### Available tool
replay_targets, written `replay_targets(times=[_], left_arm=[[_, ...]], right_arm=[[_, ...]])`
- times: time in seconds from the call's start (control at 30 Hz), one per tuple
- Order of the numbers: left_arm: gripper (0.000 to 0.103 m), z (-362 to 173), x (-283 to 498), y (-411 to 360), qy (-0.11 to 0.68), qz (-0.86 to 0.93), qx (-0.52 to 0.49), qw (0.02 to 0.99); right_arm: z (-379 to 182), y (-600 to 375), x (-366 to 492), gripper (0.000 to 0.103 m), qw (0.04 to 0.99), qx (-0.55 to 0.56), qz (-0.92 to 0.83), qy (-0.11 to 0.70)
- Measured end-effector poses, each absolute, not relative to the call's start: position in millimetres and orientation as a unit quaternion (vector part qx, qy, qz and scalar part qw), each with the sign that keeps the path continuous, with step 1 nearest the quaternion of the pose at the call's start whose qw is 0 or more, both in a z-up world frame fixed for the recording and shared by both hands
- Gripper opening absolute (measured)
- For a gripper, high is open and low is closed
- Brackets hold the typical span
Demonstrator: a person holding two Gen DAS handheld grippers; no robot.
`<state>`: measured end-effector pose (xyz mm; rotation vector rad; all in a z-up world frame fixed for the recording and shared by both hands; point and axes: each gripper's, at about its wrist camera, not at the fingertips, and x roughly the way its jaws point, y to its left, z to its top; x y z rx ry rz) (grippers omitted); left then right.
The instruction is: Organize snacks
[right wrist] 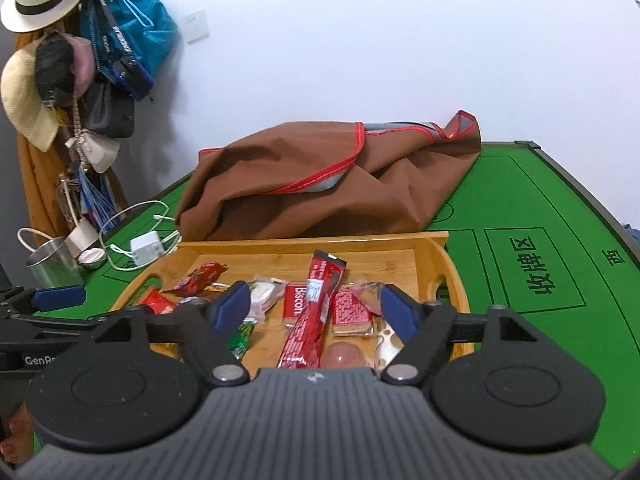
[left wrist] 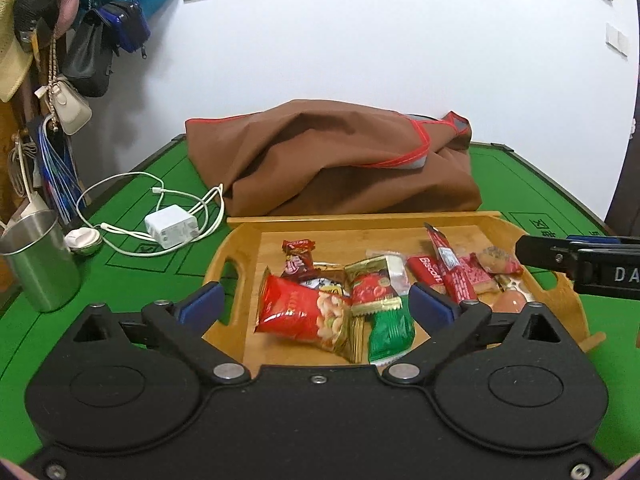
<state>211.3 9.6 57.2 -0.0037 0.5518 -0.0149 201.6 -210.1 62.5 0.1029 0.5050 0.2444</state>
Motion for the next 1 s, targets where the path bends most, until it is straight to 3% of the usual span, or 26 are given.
replay_targets(times=[0.63, 1.0], left_arm=[[0.102, 45, 160, 13, 0.28, -0.025, -0.016, 0.96], [0.103, 28, 143, 11, 0.304, -0.032, -0.012, 0.952]], right_arm=[[46, -212, 150, 0.091, 0.96, 0.024, 0.121, 0.252], [25, -213, 138, 0.094, 0.95, 0.028, 0.108, 0.291]])
